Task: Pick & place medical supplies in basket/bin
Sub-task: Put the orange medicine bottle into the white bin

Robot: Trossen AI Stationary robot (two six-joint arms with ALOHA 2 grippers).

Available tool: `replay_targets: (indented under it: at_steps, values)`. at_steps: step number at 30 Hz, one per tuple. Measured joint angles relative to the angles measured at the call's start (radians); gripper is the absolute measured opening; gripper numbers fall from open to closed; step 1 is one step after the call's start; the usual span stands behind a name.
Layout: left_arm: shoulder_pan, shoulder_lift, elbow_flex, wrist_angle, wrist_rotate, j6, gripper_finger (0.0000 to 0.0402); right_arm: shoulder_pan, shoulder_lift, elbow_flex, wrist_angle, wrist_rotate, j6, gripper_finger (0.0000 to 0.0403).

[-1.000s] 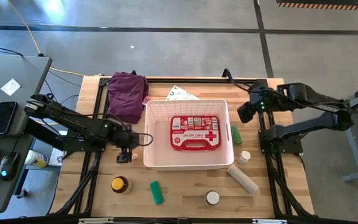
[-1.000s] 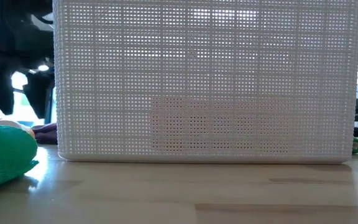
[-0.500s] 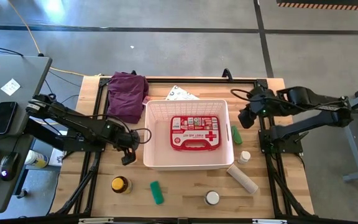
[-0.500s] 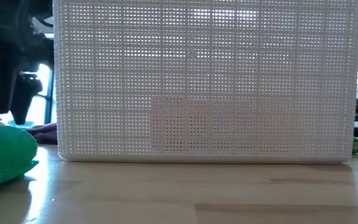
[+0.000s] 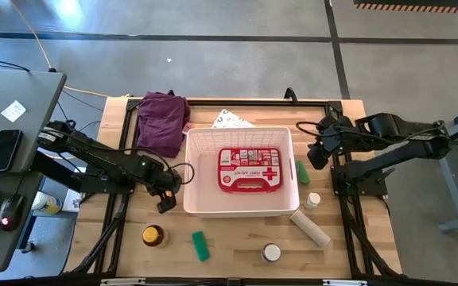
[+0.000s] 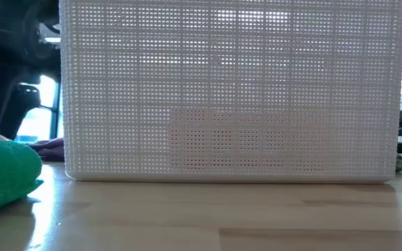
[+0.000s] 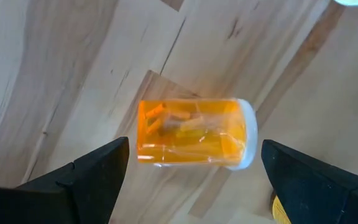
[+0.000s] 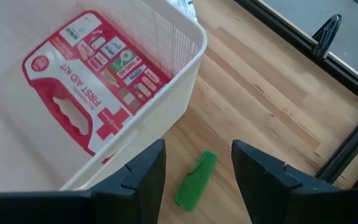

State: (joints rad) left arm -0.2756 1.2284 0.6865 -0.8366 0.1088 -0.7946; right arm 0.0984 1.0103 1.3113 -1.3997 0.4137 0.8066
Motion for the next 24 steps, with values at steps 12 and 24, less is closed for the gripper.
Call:
replay_targets:
  at_steps: [12,24]
  values:
    - [0.000,0.123,0.003,0.063,-0.038,-0.006,0.0399,0.009,0.000,0.000,-0.029,-0.005,0.000,0.0177]
    - [0.000,0.140,0.002,0.076,0.019,0.018,0.0397,0.008,0.000,0.000,-0.034,0.005,0.005,0.0177]
